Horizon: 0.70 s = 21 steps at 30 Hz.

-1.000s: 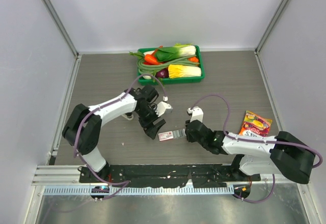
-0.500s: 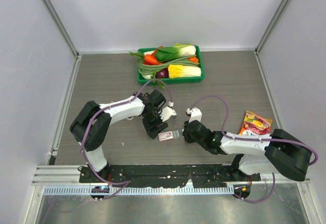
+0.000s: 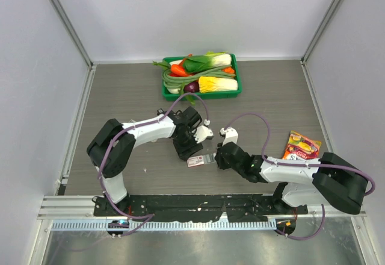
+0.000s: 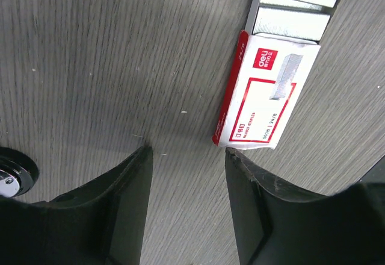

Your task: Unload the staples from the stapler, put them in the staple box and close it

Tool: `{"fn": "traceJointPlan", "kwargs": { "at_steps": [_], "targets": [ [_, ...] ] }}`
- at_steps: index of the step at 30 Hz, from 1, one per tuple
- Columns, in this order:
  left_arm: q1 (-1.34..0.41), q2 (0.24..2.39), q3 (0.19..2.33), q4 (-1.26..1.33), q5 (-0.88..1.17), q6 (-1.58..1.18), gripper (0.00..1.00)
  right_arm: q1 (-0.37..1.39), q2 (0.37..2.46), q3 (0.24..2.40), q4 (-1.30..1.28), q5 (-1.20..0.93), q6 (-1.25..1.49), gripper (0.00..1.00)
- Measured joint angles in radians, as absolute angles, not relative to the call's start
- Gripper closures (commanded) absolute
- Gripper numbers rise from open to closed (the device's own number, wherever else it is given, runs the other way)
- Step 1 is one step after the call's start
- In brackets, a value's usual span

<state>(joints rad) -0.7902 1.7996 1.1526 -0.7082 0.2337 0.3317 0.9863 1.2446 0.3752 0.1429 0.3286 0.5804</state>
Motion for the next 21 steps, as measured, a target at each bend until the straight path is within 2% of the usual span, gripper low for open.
{"fn": "traceJointPlan", "kwargs": {
  "at_steps": [21],
  "targets": [
    [-0.793, 1.805, 1.159, -0.708, 0.231, 0.322, 0.45, 0.986, 1.338, 0.39, 0.252, 0.266, 0.607, 0.86]
  ]
}}
